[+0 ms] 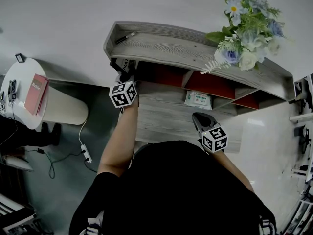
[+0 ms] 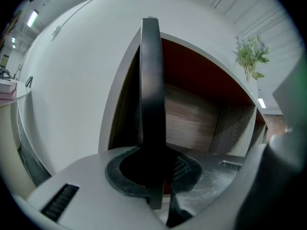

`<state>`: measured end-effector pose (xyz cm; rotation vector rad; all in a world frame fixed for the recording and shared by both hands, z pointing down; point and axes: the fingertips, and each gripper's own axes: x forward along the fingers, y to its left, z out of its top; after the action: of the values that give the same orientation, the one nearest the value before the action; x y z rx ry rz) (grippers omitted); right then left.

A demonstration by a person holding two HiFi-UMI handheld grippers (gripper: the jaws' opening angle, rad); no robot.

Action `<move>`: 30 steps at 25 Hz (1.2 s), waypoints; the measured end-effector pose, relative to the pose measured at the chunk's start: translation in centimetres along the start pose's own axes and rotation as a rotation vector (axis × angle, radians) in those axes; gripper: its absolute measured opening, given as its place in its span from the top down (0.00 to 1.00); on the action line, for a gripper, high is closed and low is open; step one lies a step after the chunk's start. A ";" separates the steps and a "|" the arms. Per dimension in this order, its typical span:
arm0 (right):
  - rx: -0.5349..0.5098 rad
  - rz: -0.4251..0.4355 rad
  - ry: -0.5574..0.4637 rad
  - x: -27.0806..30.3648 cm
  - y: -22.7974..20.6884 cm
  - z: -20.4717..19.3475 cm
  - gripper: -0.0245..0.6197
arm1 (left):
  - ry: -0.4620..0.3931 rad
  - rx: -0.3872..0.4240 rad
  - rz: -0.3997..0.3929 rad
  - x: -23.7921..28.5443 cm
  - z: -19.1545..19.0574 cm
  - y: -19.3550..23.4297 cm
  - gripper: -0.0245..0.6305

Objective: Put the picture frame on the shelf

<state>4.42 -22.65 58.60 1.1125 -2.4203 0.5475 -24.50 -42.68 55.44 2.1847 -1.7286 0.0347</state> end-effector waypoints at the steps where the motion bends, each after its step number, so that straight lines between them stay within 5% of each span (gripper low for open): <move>1: 0.000 0.000 0.000 -0.1 0.0 0.0 0.93 | 0.000 0.000 -0.002 0.0 0.0 -0.1 0.91; 30: -0.017 0.033 -0.014 -1.7 0.8 -1.0 0.93 | 0.022 0.007 0.021 -3.3 -1.4 -0.4 0.73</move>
<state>5.07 -20.58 58.42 1.0748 -2.4552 0.5303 -24.66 -39.15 55.83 2.1630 -1.7418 0.0698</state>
